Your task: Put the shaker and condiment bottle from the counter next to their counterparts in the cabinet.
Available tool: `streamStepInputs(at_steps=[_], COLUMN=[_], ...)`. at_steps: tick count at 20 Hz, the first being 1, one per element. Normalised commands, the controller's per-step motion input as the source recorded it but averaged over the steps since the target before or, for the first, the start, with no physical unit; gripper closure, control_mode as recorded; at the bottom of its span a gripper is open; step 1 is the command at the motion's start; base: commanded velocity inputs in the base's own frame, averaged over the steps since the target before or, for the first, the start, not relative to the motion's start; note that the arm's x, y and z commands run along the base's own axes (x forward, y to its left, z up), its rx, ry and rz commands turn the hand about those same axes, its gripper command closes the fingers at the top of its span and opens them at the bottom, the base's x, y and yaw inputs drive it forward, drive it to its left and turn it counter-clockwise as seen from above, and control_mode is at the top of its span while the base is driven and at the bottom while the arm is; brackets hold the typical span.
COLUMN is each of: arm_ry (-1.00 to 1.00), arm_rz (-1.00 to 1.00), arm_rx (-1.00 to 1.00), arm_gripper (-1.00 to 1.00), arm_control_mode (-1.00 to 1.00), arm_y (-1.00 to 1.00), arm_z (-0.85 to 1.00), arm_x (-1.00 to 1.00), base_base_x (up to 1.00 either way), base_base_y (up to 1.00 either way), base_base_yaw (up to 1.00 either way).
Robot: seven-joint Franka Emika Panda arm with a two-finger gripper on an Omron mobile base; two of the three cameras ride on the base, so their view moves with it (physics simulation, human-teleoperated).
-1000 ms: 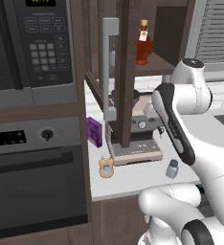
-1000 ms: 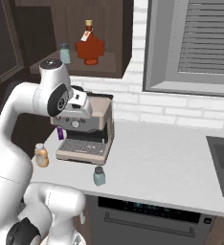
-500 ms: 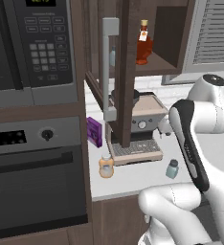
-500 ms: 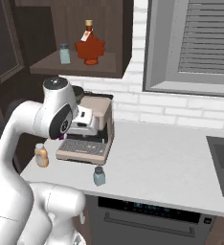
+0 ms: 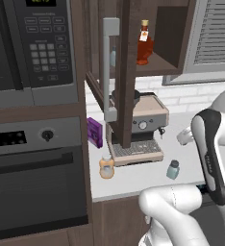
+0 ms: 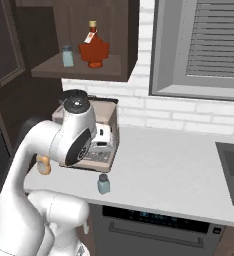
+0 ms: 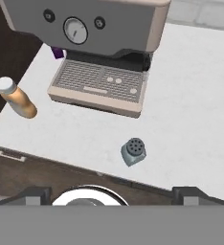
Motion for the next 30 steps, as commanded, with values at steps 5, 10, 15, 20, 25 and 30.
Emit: streamStepInputs(at_steps=[5,10,15,20,25,30], arm_ry=[0.0,0.01,-0.04,-0.01,-0.24,-0.27], arm_rz=[0.16,0.16,0.13,0.03,0.08,0.26], arm_rx=[0.04,0.05,0.09,0.02,0.0,0.08], arm_gripper=[-1.0,-1.0,-1.0,-1.0,-1.0,-1.0], arm_control_mode=[-1.0,-1.0,-1.0,-1.0,-1.0,-1.0], arm_y=[-0.61,-0.58,-0.51,-0.27,-0.03,0.0], arm_z=[0.0,-0.06,-0.17,-0.24,-0.2,-0.52], arm_x=[-0.06,-0.01,-0.01,0.05,0.0,0.0], base_base_x=[0.0,0.0,0.0,0.0,0.0,0.0], base_base_y=[0.0,0.0,0.0,0.0,0.0,0.0], base_base_yaw=[0.0,0.0,0.0,0.0,0.0,0.0])
